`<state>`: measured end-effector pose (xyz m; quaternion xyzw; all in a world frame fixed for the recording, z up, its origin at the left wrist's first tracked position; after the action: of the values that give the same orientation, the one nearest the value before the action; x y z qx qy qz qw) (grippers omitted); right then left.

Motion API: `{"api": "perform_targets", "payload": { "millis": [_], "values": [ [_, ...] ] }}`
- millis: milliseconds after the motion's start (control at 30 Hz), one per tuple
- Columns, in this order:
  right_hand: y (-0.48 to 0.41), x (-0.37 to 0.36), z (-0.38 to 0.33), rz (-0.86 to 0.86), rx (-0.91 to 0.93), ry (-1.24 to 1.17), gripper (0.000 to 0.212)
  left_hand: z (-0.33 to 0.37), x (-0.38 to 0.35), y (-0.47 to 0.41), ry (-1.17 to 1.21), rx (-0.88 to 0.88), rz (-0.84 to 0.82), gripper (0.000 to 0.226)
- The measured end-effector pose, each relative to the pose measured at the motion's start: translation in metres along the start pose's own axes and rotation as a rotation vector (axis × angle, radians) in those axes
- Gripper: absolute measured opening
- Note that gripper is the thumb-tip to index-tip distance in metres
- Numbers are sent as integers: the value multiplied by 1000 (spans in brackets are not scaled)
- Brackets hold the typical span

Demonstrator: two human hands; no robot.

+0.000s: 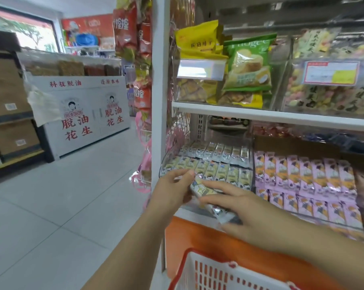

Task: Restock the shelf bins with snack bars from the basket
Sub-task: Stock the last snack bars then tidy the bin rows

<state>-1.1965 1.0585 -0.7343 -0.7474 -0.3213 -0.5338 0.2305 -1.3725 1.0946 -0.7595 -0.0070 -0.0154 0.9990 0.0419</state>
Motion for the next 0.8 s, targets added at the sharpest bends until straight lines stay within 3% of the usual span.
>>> {"api": "perform_targets", "payload": {
  "millis": [67,167,233,367,433,500,600,633,733,800],
  "values": [
    [-30,4,12,117,0,13,56,4,14,-20,-204,-111,99,19],
    [-76,13,40,275,-60,-1,54,5,37,-47,-845,-276,191,31],
    [-108,20,63,329,-131,-1,57,0,47,-66,-1200,-378,113,33],
    [-174,31,101,330,-239,62,59,-8,63,-93,-1599,-598,-171,33],
    [-203,32,115,324,-288,81,56,-12,70,-105,-1799,-704,-230,21],
    [-227,30,125,330,-326,70,53,-14,72,-112,-1889,-709,-323,25],
    [-253,26,131,317,-401,67,50,-12,72,-119,-1872,-573,-414,69],
    [-257,25,133,304,-426,73,49,-11,71,-118,-1891,-558,-410,70],
    [-260,23,133,270,-459,80,43,-15,72,-118,-1889,-518,-422,41],
    [-257,23,133,261,-446,21,42,-14,71,-115,-1871,-485,-427,42]
  ]
}}
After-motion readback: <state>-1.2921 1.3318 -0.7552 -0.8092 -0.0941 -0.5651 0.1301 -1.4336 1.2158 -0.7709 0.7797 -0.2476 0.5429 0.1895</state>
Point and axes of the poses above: each hand's wrist, its own y-axis away from the middle knuckle, its own x-axis out of the back of the hand, z = x × y, the point moved 1 cm from there along -y, towards the middle knuckle, and after that the axes turned 8 degrees about -z, right-handed, at the moved point
